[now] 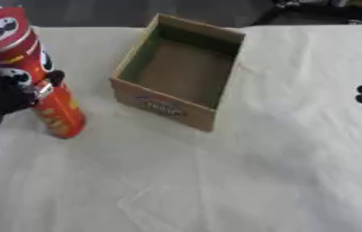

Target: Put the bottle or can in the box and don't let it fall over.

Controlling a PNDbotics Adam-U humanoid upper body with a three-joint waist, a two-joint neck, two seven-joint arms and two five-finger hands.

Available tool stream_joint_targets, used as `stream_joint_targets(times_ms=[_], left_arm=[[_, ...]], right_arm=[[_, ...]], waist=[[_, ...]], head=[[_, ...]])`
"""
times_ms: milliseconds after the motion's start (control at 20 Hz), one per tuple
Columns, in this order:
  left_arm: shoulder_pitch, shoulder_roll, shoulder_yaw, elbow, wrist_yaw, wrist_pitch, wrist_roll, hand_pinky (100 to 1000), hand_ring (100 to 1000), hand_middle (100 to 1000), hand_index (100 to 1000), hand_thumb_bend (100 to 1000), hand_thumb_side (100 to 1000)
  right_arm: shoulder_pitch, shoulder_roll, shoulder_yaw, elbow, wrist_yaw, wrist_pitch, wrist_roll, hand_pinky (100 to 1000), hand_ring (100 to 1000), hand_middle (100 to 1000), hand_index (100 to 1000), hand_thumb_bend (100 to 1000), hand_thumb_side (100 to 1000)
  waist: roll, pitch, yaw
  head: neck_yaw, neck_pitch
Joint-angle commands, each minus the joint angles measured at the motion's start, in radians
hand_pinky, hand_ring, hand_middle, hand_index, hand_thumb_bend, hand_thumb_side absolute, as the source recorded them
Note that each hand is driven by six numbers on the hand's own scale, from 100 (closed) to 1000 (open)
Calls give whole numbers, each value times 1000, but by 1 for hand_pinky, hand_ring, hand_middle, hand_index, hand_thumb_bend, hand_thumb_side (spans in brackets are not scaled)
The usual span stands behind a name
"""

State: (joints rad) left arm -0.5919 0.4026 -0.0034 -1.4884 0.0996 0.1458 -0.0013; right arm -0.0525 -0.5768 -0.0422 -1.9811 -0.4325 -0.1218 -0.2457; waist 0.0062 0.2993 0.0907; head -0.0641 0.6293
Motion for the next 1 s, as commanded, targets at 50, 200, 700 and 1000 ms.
stream_joint_targets(times_ms=[50, 200, 700, 1000], left_arm=[[-15, 14, 7, 8, 16, 2, 53, 499, 520, 222, 231, 100, 189], [-18, 17, 5, 10, 32, -4, 76, 434, 467, 167, 190, 100, 226], [-128, 44, -26, -30, 155, 36, 90, 421, 456, 163, 180, 100, 294], [-239, 35, -59, -32, 174, 70, 90, 425, 458, 164, 180, 100, 258]], right_arm=[[-7, -17, -8, -19, -4, 1, 2, 748, 712, 839, 769, 344, 197], [-7, -18, -8, -19, -5, 0, 2, 747, 711, 839, 769, 340, 198], [0, -27, -13, -19, -15, -6, -1, 746, 711, 839, 769, 340, 196], [-3, -33, -16, -19, -28, -10, -1, 746, 712, 839, 769, 337, 197]], waist=[[-1, -20, -1], [1, -21, -2], [6, -37, -5], [8, -46, -13]], head=[[-3, -10], [-3, -6], [-37, 17], [-41, 22]])
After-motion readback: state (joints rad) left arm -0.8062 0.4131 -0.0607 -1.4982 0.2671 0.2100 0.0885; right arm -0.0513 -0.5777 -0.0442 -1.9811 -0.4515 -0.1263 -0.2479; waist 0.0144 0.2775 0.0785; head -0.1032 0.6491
